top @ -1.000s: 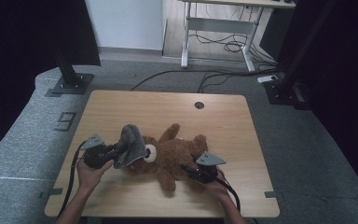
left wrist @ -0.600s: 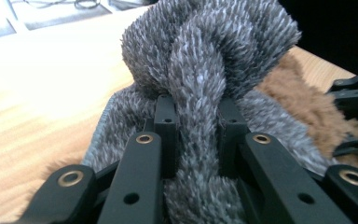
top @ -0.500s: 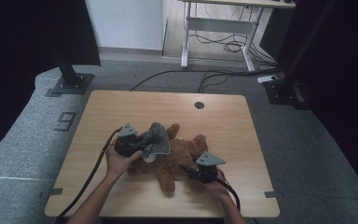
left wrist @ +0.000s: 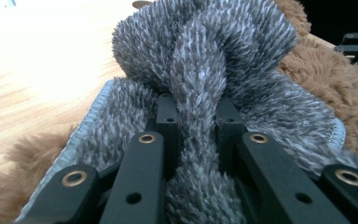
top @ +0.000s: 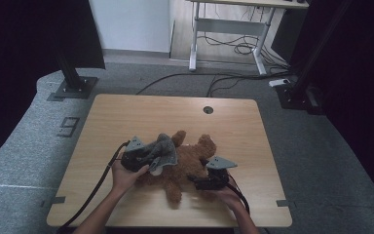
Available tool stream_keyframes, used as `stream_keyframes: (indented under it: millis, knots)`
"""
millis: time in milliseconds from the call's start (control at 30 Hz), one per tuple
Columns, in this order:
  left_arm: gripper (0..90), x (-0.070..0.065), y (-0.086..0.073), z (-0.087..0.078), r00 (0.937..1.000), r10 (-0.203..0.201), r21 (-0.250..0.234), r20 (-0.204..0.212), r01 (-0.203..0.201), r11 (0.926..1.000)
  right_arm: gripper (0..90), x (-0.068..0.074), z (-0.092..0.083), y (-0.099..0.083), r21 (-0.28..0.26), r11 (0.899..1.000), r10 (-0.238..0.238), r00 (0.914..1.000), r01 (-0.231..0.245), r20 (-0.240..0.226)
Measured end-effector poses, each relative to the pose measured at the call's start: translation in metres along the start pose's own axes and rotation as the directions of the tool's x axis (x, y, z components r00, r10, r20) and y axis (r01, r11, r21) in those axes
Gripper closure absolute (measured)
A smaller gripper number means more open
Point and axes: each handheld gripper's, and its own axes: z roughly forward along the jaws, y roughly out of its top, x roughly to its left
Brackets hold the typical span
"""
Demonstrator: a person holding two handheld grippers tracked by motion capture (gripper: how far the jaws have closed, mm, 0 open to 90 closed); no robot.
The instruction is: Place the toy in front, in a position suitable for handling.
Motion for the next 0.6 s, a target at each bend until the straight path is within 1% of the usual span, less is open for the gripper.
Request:
stream_keyframes:
  millis: [33,133,233,267,300,400,467,500,533,567,600]
  knots:
    - [77.0,0.000,-0.002,-0.001,1.0000,-0.002,-0.004,0.004,0.002,1.0000,13.6,0.000,0.000,0.000,0.010,1.000,0.007,1.0000,-0.007,0.001]
    - [77.2,-0.001,-0.007,-0.005,0.9998,-0.008,-0.017,0.017,0.008,0.9998,10.6,-0.002,0.000,0.000,0.033,0.999,0.038,0.9991,-0.037,-0.021]
    - [77.3,-0.001,-0.011,-0.008,0.9996,-0.018,-0.029,0.024,0.018,0.9994,8.4,-0.007,0.003,0.000,0.047,0.996,0.073,0.9948,-0.070,-0.072]
    - [77.3,-0.001,-0.012,-0.008,0.9994,-0.023,-0.034,0.026,0.024,0.9991,7.8,-0.009,0.004,0.000,0.051,0.996,0.083,0.9933,-0.079,-0.080]
    - [77.3,-0.001,-0.013,-0.008,0.9994,-0.024,-0.036,0.026,0.025,0.9990,7.9,-0.011,0.004,0.000,0.057,0.994,0.098,0.9894,-0.093,-0.107]
    - [77.4,-0.002,-0.014,-0.008,0.9994,-0.020,-0.039,0.028,0.022,0.9990,7.9,-0.014,0.001,0.002,0.055,0.994,0.098,0.9875,-0.091,-0.124]
    - [77.4,-0.003,-0.015,-0.009,0.9994,-0.019,-0.041,0.031,0.020,0.9989,9.5,-0.017,-0.005,0.004,0.020,0.992,0.125,0.9810,-0.123,-0.149]
    - [77.5,-0.004,-0.016,-0.010,0.9992,-0.021,-0.046,0.033,0.022,0.9987,10.2,-0.020,-0.010,0.005,0.001,0.991,0.133,0.9811,-0.134,-0.141]
    - [77.5,-0.005,-0.017,-0.011,0.9992,-0.020,-0.049,0.034,0.022,0.9986,10.0,-0.021,-0.012,0.006,-0.001,0.991,0.132,0.9838,-0.133,-0.122]
    - [77.5,-0.006,-0.018,-0.011,0.9993,-0.018,-0.051,0.034,0.020,0.9985,9.6,-0.022,-0.012,0.006,0.006,0.990,0.142,0.9836,-0.142,-0.111]
    - [77.5,-0.007,-0.019,-0.012,0.9993,-0.017,-0.053,0.034,0.019,0.9984,8.8,-0.022,-0.010,0.006,0.015,0.988,0.155,0.9812,-0.154,-0.115]
